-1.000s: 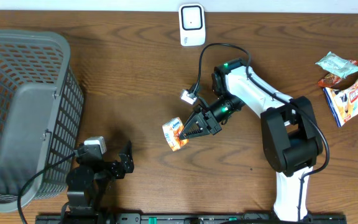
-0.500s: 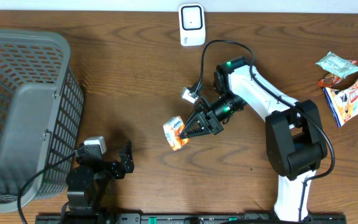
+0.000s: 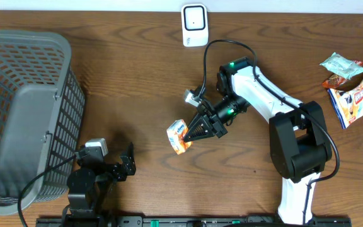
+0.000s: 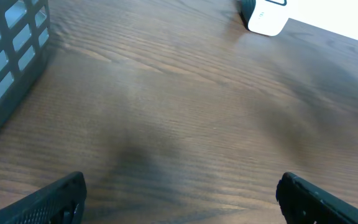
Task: Scan the item barcode
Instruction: 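Swing the held Kleenex pack rightward and turn it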
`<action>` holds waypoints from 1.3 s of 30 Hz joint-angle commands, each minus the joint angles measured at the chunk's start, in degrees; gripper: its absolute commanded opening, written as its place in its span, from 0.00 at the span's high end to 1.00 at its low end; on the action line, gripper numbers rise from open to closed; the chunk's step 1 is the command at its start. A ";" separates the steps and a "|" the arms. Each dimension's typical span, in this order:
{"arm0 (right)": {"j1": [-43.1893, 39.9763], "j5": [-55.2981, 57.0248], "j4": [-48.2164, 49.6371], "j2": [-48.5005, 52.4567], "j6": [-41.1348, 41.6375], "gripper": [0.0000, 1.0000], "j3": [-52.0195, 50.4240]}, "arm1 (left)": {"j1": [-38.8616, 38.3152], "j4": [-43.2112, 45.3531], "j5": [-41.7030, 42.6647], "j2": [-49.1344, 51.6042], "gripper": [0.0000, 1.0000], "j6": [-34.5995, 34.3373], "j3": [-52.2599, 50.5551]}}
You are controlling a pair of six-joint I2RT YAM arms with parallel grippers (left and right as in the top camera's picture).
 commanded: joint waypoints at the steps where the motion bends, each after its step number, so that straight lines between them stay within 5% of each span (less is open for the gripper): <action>1: -0.37 -0.37 0.00 -1.66 -2.16 0.99 -0.04 | -0.17 -0.87 0.50 -0.09 0.02 -0.55 -0.81; 39: -3.13 6.16 0.39 -1.66 1.81 0.99 -0.04 | -0.17 -0.87 0.50 -0.09 0.02 -0.55 -0.81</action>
